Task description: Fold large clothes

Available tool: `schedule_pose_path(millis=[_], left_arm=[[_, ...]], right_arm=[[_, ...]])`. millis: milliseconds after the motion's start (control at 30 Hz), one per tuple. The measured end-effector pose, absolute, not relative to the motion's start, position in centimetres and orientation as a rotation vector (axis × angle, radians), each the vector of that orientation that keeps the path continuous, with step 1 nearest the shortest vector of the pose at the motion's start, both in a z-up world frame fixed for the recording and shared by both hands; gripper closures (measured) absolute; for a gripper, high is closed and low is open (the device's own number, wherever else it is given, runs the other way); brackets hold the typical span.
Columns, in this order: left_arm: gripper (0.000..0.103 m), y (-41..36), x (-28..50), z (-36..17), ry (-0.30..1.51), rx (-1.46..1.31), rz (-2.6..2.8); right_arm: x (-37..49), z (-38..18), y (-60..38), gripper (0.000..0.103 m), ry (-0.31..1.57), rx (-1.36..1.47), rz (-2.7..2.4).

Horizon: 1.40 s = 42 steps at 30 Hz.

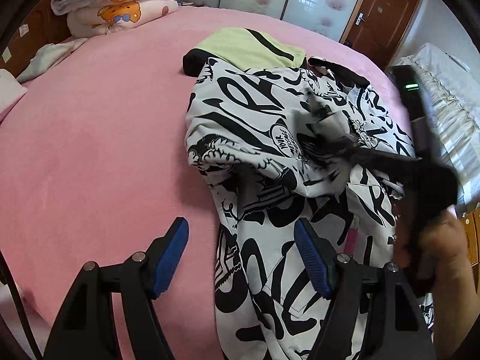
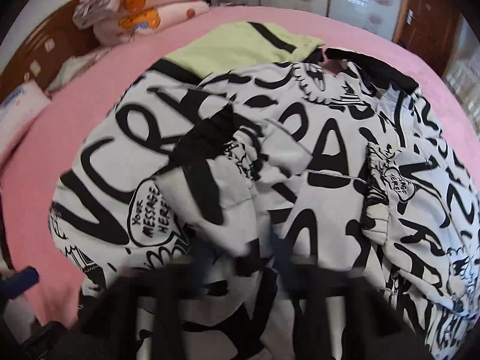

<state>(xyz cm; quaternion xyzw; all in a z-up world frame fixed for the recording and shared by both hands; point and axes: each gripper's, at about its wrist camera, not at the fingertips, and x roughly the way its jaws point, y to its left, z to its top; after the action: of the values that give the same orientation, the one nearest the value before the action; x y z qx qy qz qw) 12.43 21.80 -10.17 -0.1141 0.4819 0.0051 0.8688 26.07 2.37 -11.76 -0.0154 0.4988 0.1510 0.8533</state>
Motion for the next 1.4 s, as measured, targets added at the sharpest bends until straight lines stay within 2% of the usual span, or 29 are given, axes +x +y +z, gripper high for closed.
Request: schedule_pose_path(millis=[133, 267, 333, 367, 400, 567, 700, 800, 900, 967, 1000, 1067, 1133, 1267, 1400], left_arm=[[0.032, 21.3, 12.4, -10.4, 1.014, -0.239, -0.001], [0.032, 20.2, 12.5, -11.1, 1.039, -0.239, -0.028], [0.032, 19.4, 12.6, -11.4, 1.053, -0.233, -0.043], [0.032, 19.1, 12.7, -11.4, 1.057, -0.229, -0.048], [0.032, 18.7, 12.7, -11.4, 1.060, -0.223, -0.054], [0.032, 17.3, 13.0, -10.9, 1.052, -0.180, -0.072], [0.032, 17.0, 13.3, -10.5, 1.048, -0.170, -0.065], [0.032, 17.0, 13.6, -10.6, 1.051, -0.167, -0.051], [0.032, 17.4, 14.1, -10.6, 1.044, -0.153, -0.025], [0.032, 17.9, 14.5, -10.5, 1.035, -0.155, -0.002], [0.032, 18.2, 14.7, -10.4, 1.032, -0.161, 0.012], [0.032, 18.8, 15.3, -10.5, 1.028, -0.180, 0.035], [0.032, 19.3, 15.9, -10.7, 1.028, -0.201, 0.053], [0.032, 19.5, 17.1, -11.3, 1.026, -0.228, 0.079], [0.032, 19.2, 18.2, -12.4, 1.038, -0.233, 0.084]], right_arm=[[23.8, -8.5, -4.4, 0.096, 0.975, 0.150, 0.277], [20.7, -9.5, -10.4, 0.091, 1.053, 0.213, 0.212], [19.4, -11.7, -13.1, 0.081, 1.139, 0.263, 0.218], [18.7, -12.4, -14.2, 0.070, 1.167, 0.280, 0.203], [18.1, -13.1, -15.3, 0.064, 1.184, 0.297, 0.182], [16.9, -14.2, -20.0, 0.062, 1.171, 0.481, 0.198], [18.7, -14.5, -21.5, 0.047, 1.133, 0.551, 0.199], [21.3, -15.3, -22.0, 0.045, 1.143, 0.563, 0.198], [23.1, -16.1, -21.3, 0.045, 1.183, 0.548, 0.204], [23.6, -15.3, -19.6, 0.074, 1.185, 0.442, 0.237], [23.7, -14.7, -18.7, 0.082, 1.183, 0.373, 0.238], [23.9, -12.3, -17.0, 0.088, 1.124, 0.257, 0.274], [24.1, -8.9, -15.4, 0.092, 1.034, 0.178, 0.333], [25.0, -2.9, -14.0, 0.093, 0.820, 0.029, 0.304], [27.9, -1.5, -15.3, 0.093, 0.773, 0.024, 0.251]])
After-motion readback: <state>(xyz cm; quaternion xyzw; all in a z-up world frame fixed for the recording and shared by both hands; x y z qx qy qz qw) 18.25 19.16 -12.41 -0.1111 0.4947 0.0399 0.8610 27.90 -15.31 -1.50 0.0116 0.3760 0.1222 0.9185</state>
